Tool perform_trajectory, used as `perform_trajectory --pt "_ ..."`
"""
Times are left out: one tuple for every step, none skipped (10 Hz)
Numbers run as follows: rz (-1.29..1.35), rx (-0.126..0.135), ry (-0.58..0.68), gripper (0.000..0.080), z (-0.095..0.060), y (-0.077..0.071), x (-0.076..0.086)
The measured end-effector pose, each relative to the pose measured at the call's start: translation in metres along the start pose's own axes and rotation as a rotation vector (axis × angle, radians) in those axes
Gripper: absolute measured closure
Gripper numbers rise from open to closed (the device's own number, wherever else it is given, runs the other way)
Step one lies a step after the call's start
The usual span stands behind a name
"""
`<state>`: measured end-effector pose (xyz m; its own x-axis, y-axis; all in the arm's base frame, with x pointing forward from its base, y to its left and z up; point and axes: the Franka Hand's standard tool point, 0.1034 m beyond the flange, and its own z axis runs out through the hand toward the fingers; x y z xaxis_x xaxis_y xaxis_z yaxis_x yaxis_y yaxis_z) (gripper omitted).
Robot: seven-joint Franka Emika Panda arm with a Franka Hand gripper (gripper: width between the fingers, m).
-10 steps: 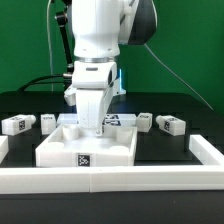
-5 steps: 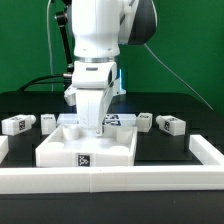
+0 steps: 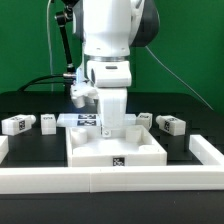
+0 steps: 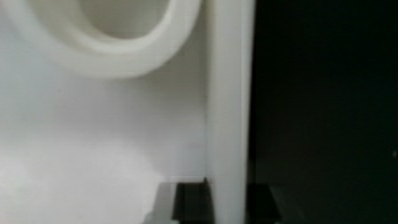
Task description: Assemble square table
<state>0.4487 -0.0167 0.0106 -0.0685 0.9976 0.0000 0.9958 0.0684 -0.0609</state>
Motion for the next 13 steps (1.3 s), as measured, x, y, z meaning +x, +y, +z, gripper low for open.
perform_trajectory --pt "0.002 0.0 0.0 0.0736 0.0 0.0 -0.001" --pt "0.002 0.0 0.0 0.0736 0.0 0.0 -0.001" --pt "0.006 0.001 0.0 0.0736 0.0 0.0 0.0" --pt "0.016 0.0 0.004 0.0736 -0.001 0.005 0.008" --pt "0.013 -0.006 0.011 0.0736 0.0 0.012 0.02" --pt "0.013 -0.014 0.015 0.0736 0.0 0.017 0.028" --pt "0.026 -0.022 0.018 0.0736 0.0 0.023 0.038" --pt "0.029 -0.028 0.019 0.0736 -0.002 0.028 0.049" --pt "0.036 -0.032 0.02 0.0736 -0.003 0.034 0.057" --pt "0.049 -0.037 0.02 0.0737 -0.004 0.04 0.065" --pt "0.056 -0.04 0.02 0.0739 -0.004 0.044 0.071" --pt "0.068 -0.043 0.022 0.0739 -0.004 0.048 0.076" --pt "0.078 -0.045 0.023 0.0739 -0.003 0.052 0.081"
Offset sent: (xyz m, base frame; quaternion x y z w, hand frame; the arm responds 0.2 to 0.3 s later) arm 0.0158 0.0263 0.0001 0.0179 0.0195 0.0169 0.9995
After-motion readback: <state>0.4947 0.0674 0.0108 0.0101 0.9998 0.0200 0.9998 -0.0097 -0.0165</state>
